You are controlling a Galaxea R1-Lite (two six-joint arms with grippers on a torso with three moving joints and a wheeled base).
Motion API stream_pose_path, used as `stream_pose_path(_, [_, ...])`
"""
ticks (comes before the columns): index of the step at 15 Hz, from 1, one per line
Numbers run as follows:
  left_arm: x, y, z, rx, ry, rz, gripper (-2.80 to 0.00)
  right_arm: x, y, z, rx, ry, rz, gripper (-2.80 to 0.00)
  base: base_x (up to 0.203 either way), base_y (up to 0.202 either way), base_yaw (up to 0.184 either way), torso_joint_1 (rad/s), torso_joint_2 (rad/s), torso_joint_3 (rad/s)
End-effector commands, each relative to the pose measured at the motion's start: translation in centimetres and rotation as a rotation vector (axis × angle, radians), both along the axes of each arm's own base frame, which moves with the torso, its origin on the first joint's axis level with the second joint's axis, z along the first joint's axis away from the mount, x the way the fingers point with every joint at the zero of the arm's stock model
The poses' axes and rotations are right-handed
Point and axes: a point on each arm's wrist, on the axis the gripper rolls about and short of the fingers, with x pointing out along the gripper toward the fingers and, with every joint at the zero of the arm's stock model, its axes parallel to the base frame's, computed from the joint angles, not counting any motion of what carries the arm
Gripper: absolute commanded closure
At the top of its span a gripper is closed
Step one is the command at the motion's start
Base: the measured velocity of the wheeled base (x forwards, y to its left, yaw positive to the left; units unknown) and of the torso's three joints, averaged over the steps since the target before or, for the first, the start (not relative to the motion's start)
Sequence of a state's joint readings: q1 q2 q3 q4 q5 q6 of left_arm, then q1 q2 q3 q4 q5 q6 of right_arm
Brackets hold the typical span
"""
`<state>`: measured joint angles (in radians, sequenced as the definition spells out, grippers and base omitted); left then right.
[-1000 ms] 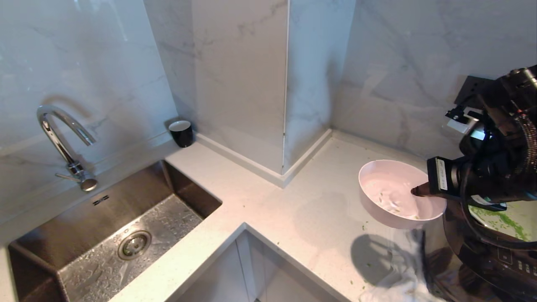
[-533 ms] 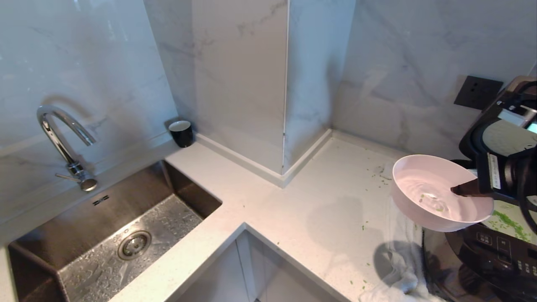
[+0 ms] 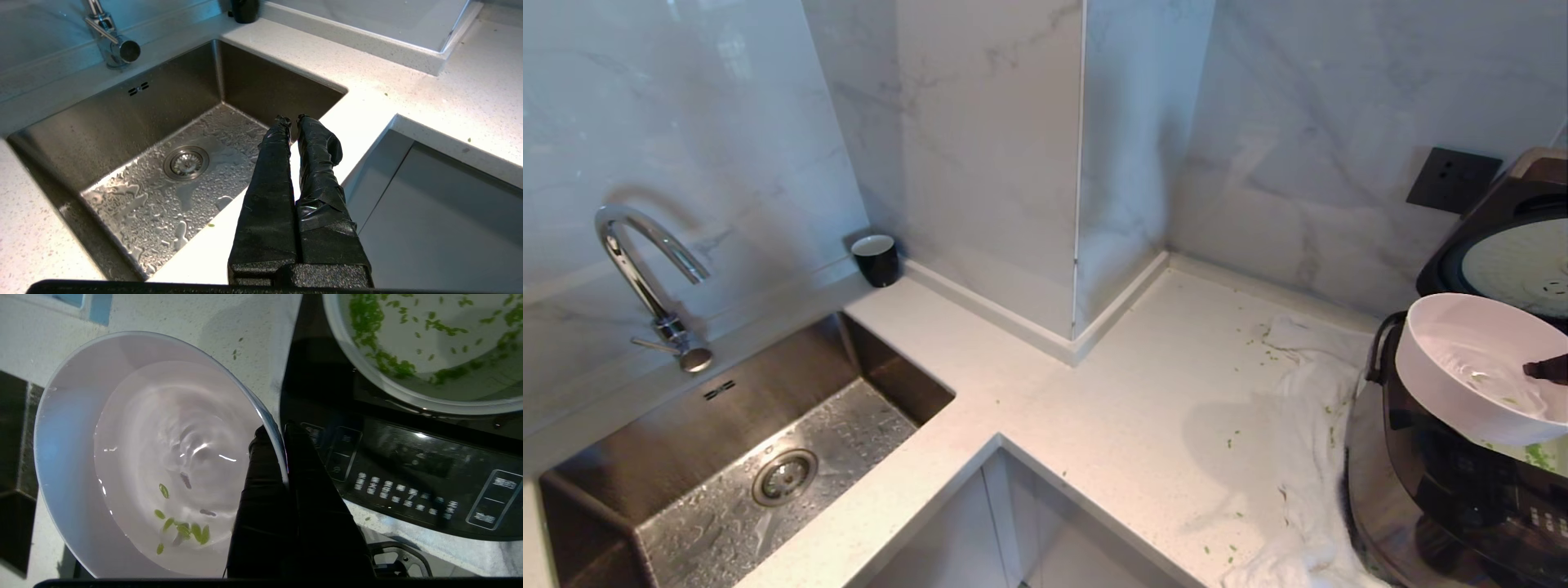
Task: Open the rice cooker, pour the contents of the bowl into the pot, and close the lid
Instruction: Pour the water from the bowl into the rice cooker
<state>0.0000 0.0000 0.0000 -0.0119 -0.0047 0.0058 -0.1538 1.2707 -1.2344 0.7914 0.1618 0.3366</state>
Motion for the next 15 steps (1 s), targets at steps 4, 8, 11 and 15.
stream_pose_path(4, [0.1, 0.0, -0.2, 0.000, 0.008, 0.000, 0.00, -1.5, -3.7, -0.6, -0.016, 0.009, -0.146, 0.00, 0.000, 0.000, 0.000, 0.000, 0.00, 0.000])
stream_pose_path(8, [0.1, 0.0, -0.2, 0.000, 0.009, 0.000, 0.00, -2.5, -5.7, -1.0, -0.029, 0.013, -0.211, 0.00, 0.000, 0.000, 0.000, 0.000, 0.00, 0.000])
stream_pose_path(11, [0.1, 0.0, -0.2, 0.002, 0.009, 0.000, 0.00, -3.3, -7.3, -1.1, -0.055, 0.018, -0.267, 0.00, 0.000, 0.000, 0.000, 0.000, 0.00, 0.000])
stream_pose_path(15, [0.1, 0.0, -0.2, 0.002, 0.010, -0.001, 0.00, -4.6, -9.2, -1.3, -0.078, 0.017, -0.317, 0.00, 0.000, 0.000, 0.000, 0.000, 0.00, 0.000])
